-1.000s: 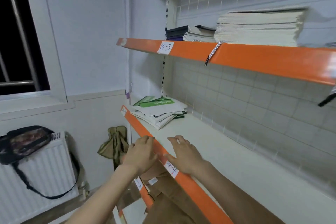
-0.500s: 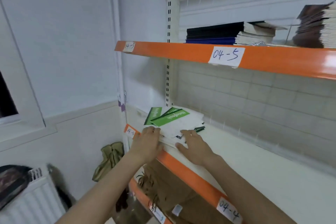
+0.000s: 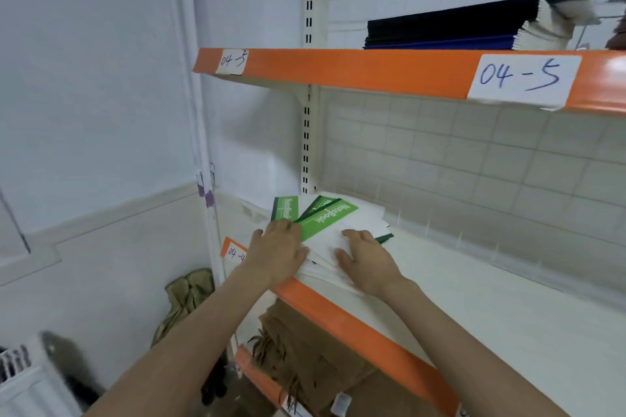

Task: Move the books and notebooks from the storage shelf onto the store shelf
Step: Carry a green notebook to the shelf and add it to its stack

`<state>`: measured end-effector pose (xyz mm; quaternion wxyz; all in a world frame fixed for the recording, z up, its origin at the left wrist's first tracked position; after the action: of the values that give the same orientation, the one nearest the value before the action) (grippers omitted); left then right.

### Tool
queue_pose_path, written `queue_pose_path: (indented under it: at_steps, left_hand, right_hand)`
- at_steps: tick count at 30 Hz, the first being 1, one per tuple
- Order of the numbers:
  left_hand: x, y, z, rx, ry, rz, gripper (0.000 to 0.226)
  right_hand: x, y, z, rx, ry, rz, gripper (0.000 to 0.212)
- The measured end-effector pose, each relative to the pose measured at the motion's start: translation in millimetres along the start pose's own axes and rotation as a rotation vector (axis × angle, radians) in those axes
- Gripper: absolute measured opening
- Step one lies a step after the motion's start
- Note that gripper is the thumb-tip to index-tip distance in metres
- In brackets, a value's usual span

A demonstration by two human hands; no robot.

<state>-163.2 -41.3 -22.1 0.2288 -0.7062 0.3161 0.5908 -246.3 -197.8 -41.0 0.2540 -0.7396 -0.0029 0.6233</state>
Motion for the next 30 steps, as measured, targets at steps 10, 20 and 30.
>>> queue_pose_path:
  at_steps: [10,20,30]
  left_hand:
    - [14,-23,-81,0.076,-0.082,-0.063,0.054]
    - [29,-19,-114,-0.053,-0.155,0.006,0.086]
    - [8,-17,-120,-0.069,0.243,0.607,0.015]
  right_hand:
    - [-1,4,-59,0.089,0.037,0.041,0.049]
    - [8,7,-69,0.081,0.041,0.084,0.041]
    - [-4,25,-58,0.219,0.317,-0.082,0.061]
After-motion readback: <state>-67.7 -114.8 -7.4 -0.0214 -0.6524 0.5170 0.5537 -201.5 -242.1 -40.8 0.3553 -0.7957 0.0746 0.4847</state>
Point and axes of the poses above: each hand's wrist, its own z-axis away from the middle knuckle, its own x-axis out of the palm, y = z × x, the point moved 2 cm from there along -z, towards the middle knuckle, and after that the axes turned 4 degrees about x, right-handed, at the moved point
